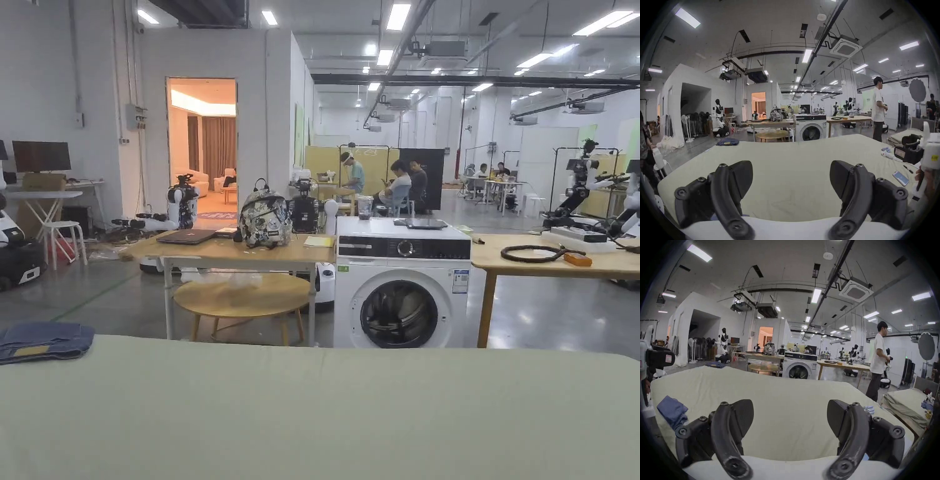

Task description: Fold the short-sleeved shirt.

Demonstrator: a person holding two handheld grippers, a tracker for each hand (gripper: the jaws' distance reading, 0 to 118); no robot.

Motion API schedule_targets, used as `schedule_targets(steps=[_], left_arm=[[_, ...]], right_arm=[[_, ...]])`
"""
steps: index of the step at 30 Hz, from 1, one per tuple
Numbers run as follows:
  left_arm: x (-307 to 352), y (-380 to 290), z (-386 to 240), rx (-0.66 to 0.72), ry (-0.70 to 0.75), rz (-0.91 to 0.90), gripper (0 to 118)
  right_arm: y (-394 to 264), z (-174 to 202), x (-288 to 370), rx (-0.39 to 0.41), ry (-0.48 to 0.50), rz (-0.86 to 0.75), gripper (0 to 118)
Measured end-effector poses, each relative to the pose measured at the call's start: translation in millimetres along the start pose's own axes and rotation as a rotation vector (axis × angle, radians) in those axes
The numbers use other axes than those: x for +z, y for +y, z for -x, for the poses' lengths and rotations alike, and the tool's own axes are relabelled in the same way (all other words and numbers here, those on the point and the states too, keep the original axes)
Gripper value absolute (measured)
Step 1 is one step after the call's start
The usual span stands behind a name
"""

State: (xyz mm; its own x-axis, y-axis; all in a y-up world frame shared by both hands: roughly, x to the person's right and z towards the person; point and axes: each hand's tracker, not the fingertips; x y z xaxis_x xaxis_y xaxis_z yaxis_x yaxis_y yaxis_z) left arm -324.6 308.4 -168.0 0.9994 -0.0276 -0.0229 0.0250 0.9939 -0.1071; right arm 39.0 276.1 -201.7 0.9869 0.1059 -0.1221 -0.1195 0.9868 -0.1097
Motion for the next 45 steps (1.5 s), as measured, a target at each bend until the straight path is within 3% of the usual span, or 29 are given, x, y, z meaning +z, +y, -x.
schedule_targets(steps=[3, 9, 13, 18, 22, 25, 29, 31, 33, 38, 43, 45], left_arm=[[2, 1, -2, -0.003, 0.004, -0.008, 98], [11, 0, -5, 0.046, 0.026, -0.062, 100], [9, 1, 1, 0.071, 0.013, -0.04, 100], [5, -3, 2, 0.079, 0.017, 0.005, 100], [1, -8, 5, 0.13, -0.021, 0.028, 100], [-9, -14, 5, 0.168, 0.005, 0.065, 100], [-4, -24, -1, 0.082, 0.048, 0.005, 100], [2, -20, 2, 0.149, 0.025, -0.004, 100], [0, -16, 9, 0.242, -0.027, 0.035, 100], [0, -12, 2, 0.073, 0.128, 0.038, 100], [-1, -10, -12, 0.042, 0.121, 0.079, 100], [-2, -10, -13, 0.052, 0.086, 0.083, 100]], right_arm=[[5, 0, 2, -0.013, -0.016, -0.01, 95], [13, 0, -2, -0.067, 0.089, 0.045, 95], [9, 4, -6, -0.106, 0.105, 0.059, 95], [3, 13, -10, -0.121, 0.028, 0.069, 95], [-1, 20, -7, -0.073, -0.12, 0.036, 95], [-2, 16, -10, -0.077, -0.088, 0.065, 95], [-5, 2, -12, -0.25, 0.017, 0.116, 95], [-8, -5, -11, -0.323, 0.039, 0.106, 95], [-7, -8, -10, -0.322, 0.025, 0.104, 95], [-2, -6, -4, -0.275, -0.017, 0.091, 95], [4, -7, 0, -0.3, 0.056, 0.082, 95], [7, -2, -1, -0.304, 0.042, 0.117, 95]])
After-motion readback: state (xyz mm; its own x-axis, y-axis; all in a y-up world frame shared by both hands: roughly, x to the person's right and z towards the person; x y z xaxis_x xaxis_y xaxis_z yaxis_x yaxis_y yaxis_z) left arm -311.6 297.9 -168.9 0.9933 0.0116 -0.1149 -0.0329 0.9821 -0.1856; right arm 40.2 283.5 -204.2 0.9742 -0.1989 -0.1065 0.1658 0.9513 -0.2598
